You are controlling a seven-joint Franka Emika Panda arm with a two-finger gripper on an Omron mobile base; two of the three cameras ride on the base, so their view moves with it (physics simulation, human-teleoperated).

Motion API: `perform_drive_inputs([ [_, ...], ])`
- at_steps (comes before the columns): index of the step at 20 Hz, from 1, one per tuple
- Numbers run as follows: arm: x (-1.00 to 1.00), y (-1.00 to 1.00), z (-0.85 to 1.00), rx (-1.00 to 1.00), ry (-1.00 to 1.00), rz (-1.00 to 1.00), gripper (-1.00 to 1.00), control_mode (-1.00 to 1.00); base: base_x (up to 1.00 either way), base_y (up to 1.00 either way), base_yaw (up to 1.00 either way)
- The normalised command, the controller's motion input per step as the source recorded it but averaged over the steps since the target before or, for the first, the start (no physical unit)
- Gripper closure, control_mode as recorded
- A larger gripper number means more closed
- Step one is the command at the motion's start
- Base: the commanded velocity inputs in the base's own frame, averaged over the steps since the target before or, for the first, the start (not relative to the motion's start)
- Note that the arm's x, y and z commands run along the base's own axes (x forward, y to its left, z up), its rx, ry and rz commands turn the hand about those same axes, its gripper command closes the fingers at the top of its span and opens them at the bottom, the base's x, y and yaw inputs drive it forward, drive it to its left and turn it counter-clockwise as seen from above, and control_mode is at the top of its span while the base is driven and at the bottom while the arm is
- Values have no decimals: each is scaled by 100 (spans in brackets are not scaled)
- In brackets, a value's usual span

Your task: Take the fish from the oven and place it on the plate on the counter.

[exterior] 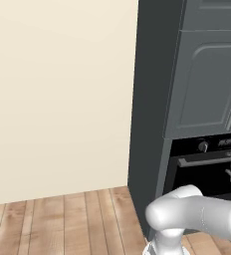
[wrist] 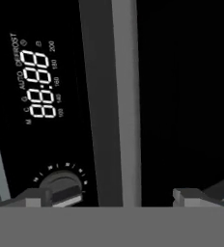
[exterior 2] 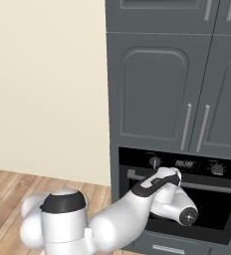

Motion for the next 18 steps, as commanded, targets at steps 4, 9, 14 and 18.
perform_drive_inputs([
  [4,4,-33,-6,14,-7,17,-100,-100,0,0,0],
  [9,24,-19,-32,15,-7,16,-100,-100,0,0,0],
  [14,25,-11,-28,9,-7,12,-100,-100,0,0,0],
  [18,26,-13,-8,0,-2,6,-100,-100,0,0,0],
])
